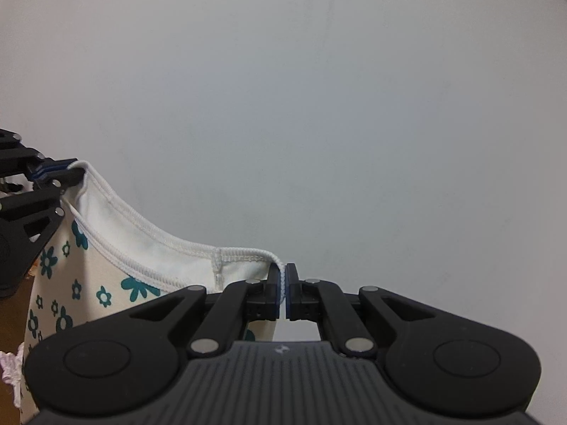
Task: Fold clothes
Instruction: 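Hold the shirt hem up with both grippers, stretching it between them, then lower the held hem onto the shirt body with both grippers, folding it over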
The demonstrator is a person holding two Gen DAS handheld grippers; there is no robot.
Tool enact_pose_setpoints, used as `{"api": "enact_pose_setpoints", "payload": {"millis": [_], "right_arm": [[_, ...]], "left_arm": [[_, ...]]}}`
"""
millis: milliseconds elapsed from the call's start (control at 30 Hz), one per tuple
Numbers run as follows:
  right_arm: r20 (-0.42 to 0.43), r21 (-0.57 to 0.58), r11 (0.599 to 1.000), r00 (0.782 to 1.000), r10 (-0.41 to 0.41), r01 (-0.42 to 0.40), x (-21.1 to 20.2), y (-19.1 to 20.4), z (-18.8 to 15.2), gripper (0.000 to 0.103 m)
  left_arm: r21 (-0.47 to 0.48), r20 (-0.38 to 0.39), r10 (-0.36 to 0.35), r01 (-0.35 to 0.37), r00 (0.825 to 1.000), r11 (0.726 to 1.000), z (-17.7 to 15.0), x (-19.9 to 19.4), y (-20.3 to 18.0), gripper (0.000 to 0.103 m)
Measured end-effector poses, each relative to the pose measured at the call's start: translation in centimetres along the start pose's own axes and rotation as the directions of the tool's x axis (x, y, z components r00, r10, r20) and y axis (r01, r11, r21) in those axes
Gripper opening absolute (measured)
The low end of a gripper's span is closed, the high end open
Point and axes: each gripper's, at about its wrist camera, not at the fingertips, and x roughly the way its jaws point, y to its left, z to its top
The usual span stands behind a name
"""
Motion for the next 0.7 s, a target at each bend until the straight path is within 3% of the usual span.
{"api": "enact_pose_setpoints", "payload": {"millis": [133,200,333,433,533,633,700], "right_arm": [[0.086,0.03,0.999,0.996,-0.022,0.019,3.2,-0.6,0.6,0.002],[0.175,0.035,0.999,0.984,-0.041,0.036,2.7,-1.1,1.3,0.002],[0.286,0.051,0.997,0.956,-0.066,0.054,0.6,-2.2,1.5,0.002],[0.286,0.011,0.997,0.956,-0.071,0.071,-0.1,-1.9,-0.4,0.002],[0.262,-0.041,0.997,0.964,-0.047,0.059,-1.7,-1.5,-4.4,0.002],[0.174,-0.12,0.993,0.985,0.018,0.003,-2.8,-0.2,-11.4,0.002],[0.085,-0.16,0.986,0.994,0.07,-0.055,-3.3,0.8,-17.6,0.002]], "left_arm": [[-0.046,0.121,0.093,-0.088,0.988,0.995,0.7,0.6,-0.1,0.002],[-0.059,0.207,0.139,-0.13,0.968,0.99,1.3,-0.7,0.3,0.002],[-0.03,0.305,0.154,-0.153,0.94,0.988,1.8,-3.9,0.2,0.002],[0.008,0.291,0.085,-0.091,0.953,0.996,0.0,-7.3,-1.0,0.002],[0.074,0.268,0.002,-0.022,0.963,0.997,-4.2,-11.7,-2.8,0.002],[0.129,0.206,-0.131,0.106,0.97,0.986,-10.4,-16.6,-5.4,0.002],[0.175,0.155,-0.225,0.197,0.962,0.964,-15.6,-20.4,-8.0,0.002]]}}
